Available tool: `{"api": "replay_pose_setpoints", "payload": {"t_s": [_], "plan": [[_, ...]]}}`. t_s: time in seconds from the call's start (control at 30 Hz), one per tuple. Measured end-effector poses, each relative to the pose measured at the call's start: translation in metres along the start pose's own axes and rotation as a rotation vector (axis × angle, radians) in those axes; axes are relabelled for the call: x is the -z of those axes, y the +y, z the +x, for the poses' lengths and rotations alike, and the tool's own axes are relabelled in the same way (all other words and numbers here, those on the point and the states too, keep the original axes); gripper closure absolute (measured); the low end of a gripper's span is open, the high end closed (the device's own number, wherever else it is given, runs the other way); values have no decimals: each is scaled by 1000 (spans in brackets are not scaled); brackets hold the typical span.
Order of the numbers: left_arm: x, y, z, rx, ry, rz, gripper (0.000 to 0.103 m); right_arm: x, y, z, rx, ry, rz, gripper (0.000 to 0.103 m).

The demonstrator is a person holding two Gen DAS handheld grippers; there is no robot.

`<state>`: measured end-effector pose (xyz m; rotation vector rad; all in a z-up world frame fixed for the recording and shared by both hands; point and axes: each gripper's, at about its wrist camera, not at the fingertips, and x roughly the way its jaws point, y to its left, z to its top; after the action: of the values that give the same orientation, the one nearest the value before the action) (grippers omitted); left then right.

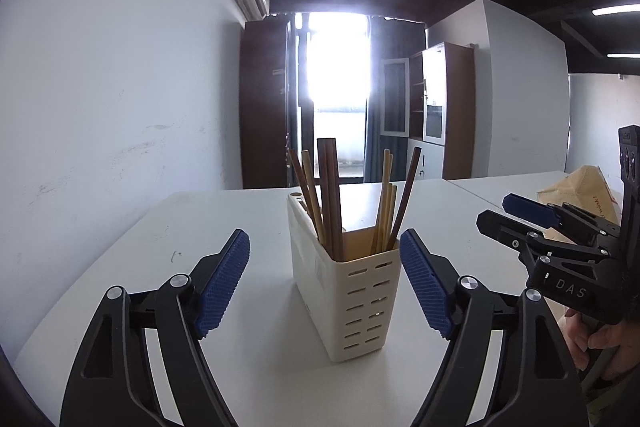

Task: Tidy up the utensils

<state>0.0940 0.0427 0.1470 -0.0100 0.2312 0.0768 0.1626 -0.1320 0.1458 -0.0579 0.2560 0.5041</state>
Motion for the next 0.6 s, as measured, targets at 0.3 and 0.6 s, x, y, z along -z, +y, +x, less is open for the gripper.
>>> {"api": "replay_pose_setpoints", "payload": {"t_s": [0.3, 0.6], "plan": [[4, -1, -11, 12, -8, 4, 17, 14, 10, -23, 5, -29, -29, 37], [20, -6, -23, 13, -6, 18, 12, 33, 14, -49, -13, -46, -21, 27]]}}
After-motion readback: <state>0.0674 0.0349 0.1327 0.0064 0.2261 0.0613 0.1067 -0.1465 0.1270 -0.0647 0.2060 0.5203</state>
